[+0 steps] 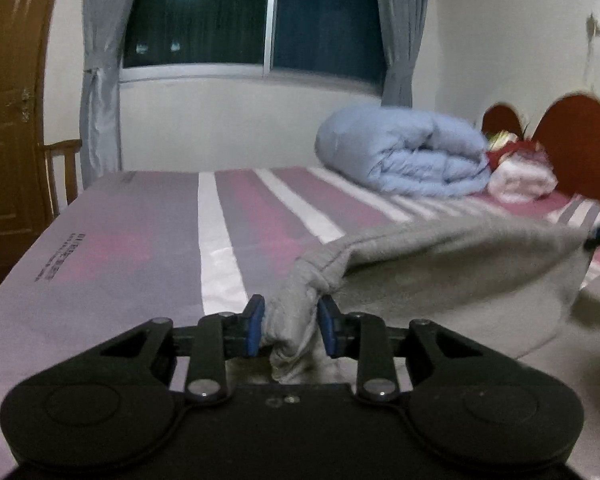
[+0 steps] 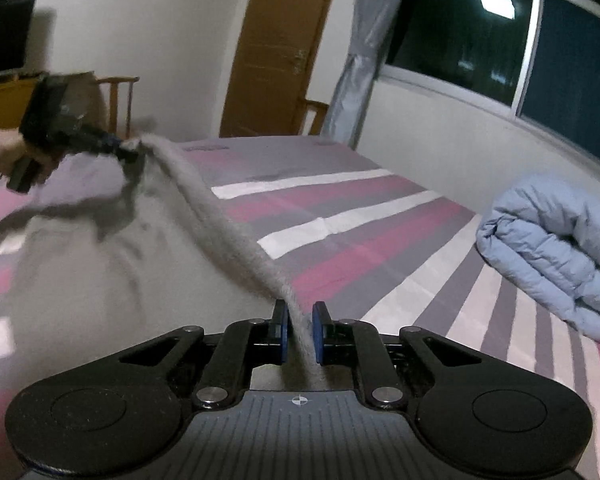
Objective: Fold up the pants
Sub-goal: 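Lift the cuffs with both grippers and carry them toward the waistband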
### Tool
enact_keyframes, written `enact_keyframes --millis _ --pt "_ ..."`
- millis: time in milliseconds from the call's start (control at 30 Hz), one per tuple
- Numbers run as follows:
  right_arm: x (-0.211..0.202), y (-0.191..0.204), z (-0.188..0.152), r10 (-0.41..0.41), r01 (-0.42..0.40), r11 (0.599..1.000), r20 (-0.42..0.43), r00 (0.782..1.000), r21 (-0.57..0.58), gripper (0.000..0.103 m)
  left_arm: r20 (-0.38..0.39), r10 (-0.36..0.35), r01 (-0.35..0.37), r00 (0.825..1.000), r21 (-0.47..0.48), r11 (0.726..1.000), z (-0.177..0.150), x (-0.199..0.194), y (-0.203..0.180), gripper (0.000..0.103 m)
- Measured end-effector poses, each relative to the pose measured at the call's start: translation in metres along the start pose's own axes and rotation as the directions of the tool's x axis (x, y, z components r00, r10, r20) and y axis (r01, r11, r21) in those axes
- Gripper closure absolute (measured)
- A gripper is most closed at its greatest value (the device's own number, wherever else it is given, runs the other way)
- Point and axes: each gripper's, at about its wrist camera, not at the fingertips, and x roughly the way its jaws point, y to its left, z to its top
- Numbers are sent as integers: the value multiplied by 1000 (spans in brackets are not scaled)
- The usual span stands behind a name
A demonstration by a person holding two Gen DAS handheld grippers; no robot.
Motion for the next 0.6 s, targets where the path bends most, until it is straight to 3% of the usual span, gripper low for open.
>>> enact_keyframes --millis 133,233,300,367,433,600 --pt "-30 43 -33 0 0 999 0 1000 50 90 -13 31 -32 999 -62 998 -29 -34 -18 84" --pt "-42 77 -68 13 -7 992 -47 999 128 90 -93 78 -88 993 -108 990 -57 -50 -31 84" --pt "-51 93 -87 -8 18 983 -59 998 184 90 -156 117 -140 981 -145 979 -74 -58 -36 76" --pt "-65 99 -99 -16 28 962 -46 999 272 90 -199 185 -220 962 -174 960 -85 -66 -40 78" --pt "-74 100 -103 -35 44 938 -31 999 345 90 -196 199 -247 960 -262 933 -88 -78 -40 78" --pt "-82 82 -96 -95 77 878 15 995 473 90 -157 144 -199 977 -436 878 -77 -82 -44 75"
